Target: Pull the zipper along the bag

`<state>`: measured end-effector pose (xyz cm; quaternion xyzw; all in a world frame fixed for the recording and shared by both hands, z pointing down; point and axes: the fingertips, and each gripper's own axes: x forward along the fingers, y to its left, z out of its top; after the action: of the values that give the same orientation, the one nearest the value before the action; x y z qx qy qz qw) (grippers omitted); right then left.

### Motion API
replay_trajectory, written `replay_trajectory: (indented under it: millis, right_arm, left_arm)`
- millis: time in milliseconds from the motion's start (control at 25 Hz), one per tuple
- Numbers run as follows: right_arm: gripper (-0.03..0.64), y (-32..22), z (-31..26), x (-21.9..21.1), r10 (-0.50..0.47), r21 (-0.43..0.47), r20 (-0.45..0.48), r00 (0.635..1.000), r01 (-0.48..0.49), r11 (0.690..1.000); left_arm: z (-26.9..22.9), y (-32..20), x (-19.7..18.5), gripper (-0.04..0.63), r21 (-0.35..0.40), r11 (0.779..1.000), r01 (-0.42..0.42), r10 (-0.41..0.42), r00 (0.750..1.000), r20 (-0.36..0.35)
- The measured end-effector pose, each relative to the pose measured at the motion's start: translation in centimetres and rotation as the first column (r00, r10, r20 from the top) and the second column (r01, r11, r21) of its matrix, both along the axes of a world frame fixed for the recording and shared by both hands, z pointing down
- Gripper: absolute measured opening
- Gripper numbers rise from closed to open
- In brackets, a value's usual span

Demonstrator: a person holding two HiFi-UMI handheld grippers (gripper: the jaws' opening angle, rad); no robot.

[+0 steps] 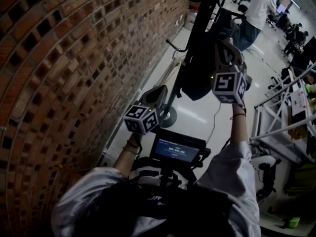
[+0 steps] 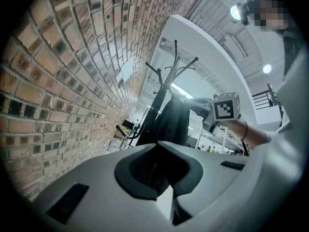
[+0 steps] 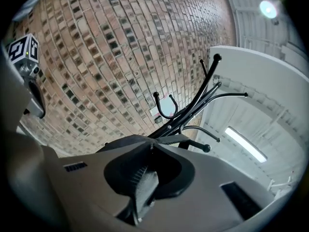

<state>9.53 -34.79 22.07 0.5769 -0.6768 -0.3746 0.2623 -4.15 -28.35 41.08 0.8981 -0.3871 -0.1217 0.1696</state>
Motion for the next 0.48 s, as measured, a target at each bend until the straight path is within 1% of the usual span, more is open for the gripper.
replay_trajectory:
  millis: [120,200,280,360,400,480]
  right_arm:
    - [0.015,0.4,0.0,0.2,-0.015,-0.002,0.034,0.999,0.015,1.000]
    - [0.017,0.9,-0.1,0.3,-0.016,-0.012,0.087,0.996,0.017,1.000]
    - [0.059,1.1,-0.3,0.5,-0.022,-0.021,0.133,0.991,0.025,0.999]
    - [0.083,0.8,-0.3,0.8,-0.048,-0.044,0.125,0.991,0.054,0.998]
    - [0.091,0.7,-0.2,1.0,-0.063,-0.066,0.142,0.988,0.072,0.995]
    - [0.091,0.7,-0.3,1.1,-0.075,-0.117,0.231,0.970,0.104,0.988]
  left_arm:
    - [0.0,0.0,0.0,0.008,-0.001,1.000,0.003,-0.003,1.000,0.001]
    - [0.1,-0.1,-0.2,0.008,-0.001,1.000,0.008,-0.008,1.000,-0.001]
    - [0.2,-0.3,-0.4,0.007,-0.006,1.000,0.016,-0.016,1.000,0.000]
    - [0.4,-0.3,-0.4,0.008,-0.010,1.000,0.019,-0.019,1.000,0.001]
    - [0.4,-0.3,-0.3,0.008,-0.011,1.000,0.019,-0.019,1.000,0.002]
    - [0.4,-0.2,-0.1,0.007,-0.011,1.000,0.017,-0.017,1.000,0.005]
